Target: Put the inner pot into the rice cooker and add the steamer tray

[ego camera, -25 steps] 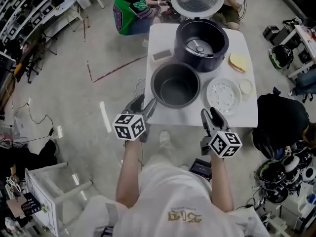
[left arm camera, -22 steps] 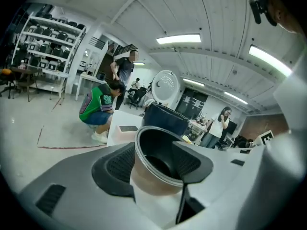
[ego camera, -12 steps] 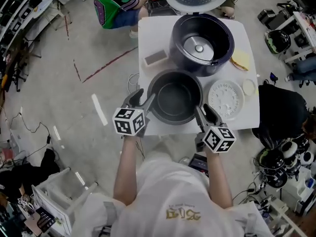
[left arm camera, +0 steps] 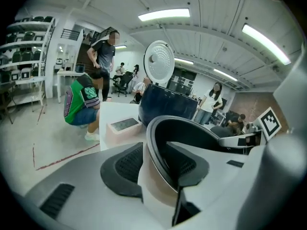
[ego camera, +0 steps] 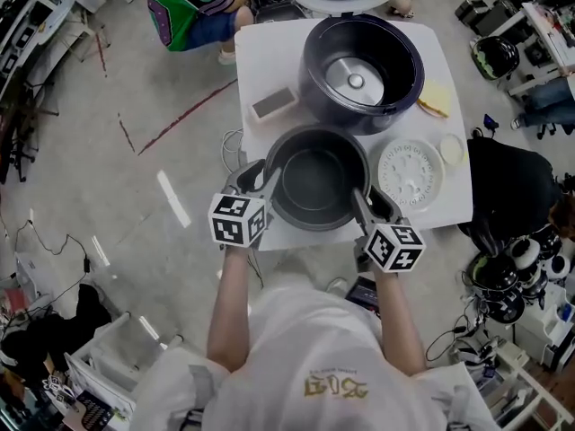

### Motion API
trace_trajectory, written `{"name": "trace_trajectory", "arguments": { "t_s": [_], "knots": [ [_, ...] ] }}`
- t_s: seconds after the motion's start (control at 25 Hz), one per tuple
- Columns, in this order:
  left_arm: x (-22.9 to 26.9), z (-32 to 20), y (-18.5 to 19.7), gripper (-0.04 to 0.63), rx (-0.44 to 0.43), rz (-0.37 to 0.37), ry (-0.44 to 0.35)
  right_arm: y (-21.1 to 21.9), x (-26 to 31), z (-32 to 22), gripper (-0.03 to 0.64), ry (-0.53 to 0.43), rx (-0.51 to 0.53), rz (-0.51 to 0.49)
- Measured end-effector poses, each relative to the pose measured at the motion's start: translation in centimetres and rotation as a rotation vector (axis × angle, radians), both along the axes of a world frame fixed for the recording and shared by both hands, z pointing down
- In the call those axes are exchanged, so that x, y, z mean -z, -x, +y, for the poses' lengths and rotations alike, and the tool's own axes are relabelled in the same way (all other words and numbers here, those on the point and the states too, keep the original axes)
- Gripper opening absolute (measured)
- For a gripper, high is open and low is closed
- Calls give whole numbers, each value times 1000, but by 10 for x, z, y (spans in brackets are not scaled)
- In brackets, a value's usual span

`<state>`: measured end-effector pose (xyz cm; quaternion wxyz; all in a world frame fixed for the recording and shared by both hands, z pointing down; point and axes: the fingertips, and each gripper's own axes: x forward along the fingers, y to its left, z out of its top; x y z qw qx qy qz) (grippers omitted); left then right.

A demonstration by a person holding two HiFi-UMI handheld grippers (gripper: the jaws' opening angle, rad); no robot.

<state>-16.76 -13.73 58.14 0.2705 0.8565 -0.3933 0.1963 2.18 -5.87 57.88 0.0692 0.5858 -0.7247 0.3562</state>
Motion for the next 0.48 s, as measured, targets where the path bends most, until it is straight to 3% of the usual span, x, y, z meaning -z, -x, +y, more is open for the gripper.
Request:
{"name": "trace_trajectory", "arguments": {
  "t_s": [0.12,0.28,0.48],
  "knots": [
    [-5,-1,-2,166,-15,30,36,2,-4,-1,154,0,-14,10],
    [-9,-2,-2,113,20,91,101,4,-7,-2,155,3,-10,67],
    [-7,-2,-3,97,54,100,148,1,-6,-2,145,19,-32,69]
  ]
}}
